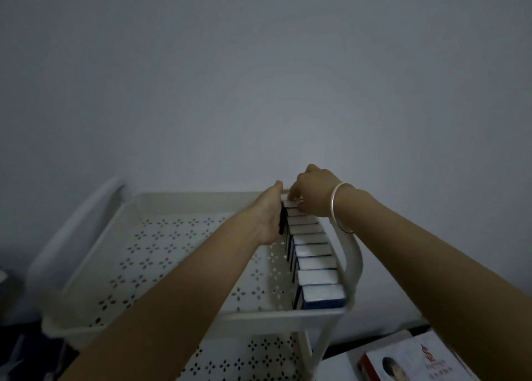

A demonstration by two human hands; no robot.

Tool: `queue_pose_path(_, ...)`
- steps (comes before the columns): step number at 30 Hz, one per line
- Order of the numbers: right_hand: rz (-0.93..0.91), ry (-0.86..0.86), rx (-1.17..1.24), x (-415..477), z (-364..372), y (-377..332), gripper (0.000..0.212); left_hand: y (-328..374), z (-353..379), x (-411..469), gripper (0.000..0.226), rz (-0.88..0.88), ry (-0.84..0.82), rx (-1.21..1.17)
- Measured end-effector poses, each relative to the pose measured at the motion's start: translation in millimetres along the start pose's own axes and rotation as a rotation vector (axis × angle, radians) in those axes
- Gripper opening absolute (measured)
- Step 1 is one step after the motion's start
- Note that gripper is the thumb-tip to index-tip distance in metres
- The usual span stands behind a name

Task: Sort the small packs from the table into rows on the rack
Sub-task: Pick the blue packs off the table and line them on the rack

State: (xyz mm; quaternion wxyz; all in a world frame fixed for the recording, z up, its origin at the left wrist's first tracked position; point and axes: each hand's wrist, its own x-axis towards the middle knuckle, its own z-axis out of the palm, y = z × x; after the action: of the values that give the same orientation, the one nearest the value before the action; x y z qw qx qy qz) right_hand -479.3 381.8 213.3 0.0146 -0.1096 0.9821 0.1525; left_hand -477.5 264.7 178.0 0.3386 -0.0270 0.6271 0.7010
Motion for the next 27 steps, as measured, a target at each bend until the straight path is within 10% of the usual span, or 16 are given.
queue_pose_path(15,-0.126,0.546,0.795,-111.6,-44.9,-138.6,0.011,-30.7,-88.3,-172.5,0.025,0.496,0.299,0.130)
queue_pose_path(27,-0.288,-0.224,0.947,-171.3,138.4,-365.1,0.015,-255.9,-212.0,-301.9,0.023,0.229,0.790,0.404)
